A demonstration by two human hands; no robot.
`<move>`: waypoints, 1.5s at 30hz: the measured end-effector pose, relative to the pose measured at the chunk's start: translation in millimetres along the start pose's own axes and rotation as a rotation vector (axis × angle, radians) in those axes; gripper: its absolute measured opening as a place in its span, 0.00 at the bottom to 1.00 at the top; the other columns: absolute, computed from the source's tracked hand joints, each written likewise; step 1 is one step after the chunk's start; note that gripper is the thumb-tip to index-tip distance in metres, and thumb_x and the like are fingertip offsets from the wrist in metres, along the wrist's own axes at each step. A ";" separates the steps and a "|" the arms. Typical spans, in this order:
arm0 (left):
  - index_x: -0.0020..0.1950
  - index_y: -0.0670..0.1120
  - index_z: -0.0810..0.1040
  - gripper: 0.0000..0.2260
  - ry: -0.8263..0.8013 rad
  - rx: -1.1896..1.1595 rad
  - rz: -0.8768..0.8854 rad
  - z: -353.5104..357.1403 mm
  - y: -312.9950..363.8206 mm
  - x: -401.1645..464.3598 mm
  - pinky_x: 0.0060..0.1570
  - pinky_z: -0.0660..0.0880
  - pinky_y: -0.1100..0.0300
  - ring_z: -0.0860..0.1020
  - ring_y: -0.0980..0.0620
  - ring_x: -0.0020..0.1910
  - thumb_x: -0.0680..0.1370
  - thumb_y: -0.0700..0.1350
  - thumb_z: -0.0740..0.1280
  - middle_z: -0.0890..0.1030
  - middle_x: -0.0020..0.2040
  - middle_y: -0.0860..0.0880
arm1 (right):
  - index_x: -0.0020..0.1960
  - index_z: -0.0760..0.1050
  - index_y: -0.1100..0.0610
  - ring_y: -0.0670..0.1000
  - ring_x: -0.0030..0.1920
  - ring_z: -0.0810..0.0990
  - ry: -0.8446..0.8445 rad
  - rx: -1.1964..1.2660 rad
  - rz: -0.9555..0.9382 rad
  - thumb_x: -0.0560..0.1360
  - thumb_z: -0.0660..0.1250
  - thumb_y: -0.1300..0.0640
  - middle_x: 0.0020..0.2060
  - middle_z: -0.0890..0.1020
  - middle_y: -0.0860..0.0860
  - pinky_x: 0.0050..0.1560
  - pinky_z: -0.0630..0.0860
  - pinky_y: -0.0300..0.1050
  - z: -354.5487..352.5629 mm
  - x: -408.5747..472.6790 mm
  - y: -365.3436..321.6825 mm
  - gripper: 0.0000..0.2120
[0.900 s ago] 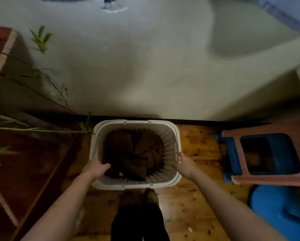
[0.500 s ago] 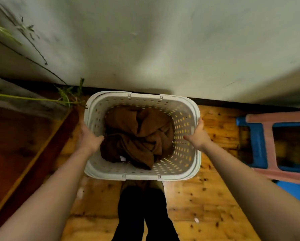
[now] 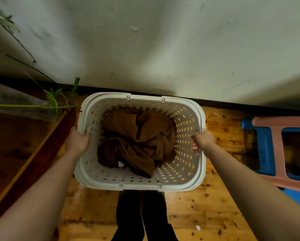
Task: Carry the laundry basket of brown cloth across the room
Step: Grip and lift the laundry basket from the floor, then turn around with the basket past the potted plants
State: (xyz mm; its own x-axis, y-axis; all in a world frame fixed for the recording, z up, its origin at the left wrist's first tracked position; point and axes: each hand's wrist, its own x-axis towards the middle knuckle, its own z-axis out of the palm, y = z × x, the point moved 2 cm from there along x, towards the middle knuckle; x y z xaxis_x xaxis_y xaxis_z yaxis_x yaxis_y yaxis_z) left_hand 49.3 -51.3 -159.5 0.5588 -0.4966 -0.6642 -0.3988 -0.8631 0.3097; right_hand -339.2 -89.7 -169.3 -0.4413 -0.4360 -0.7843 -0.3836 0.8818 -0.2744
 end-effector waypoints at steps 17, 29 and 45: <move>0.68 0.41 0.71 0.22 0.090 -0.107 0.075 -133.3 21.3 -189.0 0.61 0.74 0.43 0.77 0.35 0.61 0.81 0.54 0.55 0.78 0.62 0.36 | 0.53 0.77 0.70 0.65 0.39 0.80 0.105 -0.310 -0.335 0.77 0.63 0.51 0.40 0.78 0.64 0.45 0.73 0.49 -153.8 -179.2 -69.7 0.21; 0.64 0.42 0.73 0.19 0.029 -0.136 0.142 -191.3 -45.5 -376.0 0.57 0.72 0.49 0.76 0.37 0.62 0.81 0.53 0.55 0.78 0.62 0.37 | 0.36 0.73 0.64 0.56 0.30 0.75 0.136 -0.308 -0.386 0.79 0.59 0.47 0.28 0.76 0.56 0.27 0.67 0.44 -248.8 -380.6 45.5 0.22; 0.63 0.38 0.75 0.20 0.218 -0.075 0.117 -247.9 -201.9 -553.7 0.55 0.73 0.47 0.78 0.35 0.58 0.81 0.51 0.57 0.79 0.59 0.36 | 0.54 0.74 0.69 0.58 0.23 0.75 0.057 -0.441 -0.439 0.79 0.58 0.54 0.29 0.76 0.61 0.27 0.72 0.48 -270.2 -566.6 172.7 0.17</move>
State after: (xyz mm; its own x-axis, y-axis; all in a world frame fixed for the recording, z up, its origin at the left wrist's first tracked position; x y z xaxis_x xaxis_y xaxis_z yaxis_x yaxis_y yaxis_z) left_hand 0.7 375.1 314.4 0.6588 -0.5945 -0.4609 -0.4194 -0.7989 0.4310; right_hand -374.7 261.1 378.1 -0.2043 -0.7608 -0.6160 -0.8323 0.4663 -0.2998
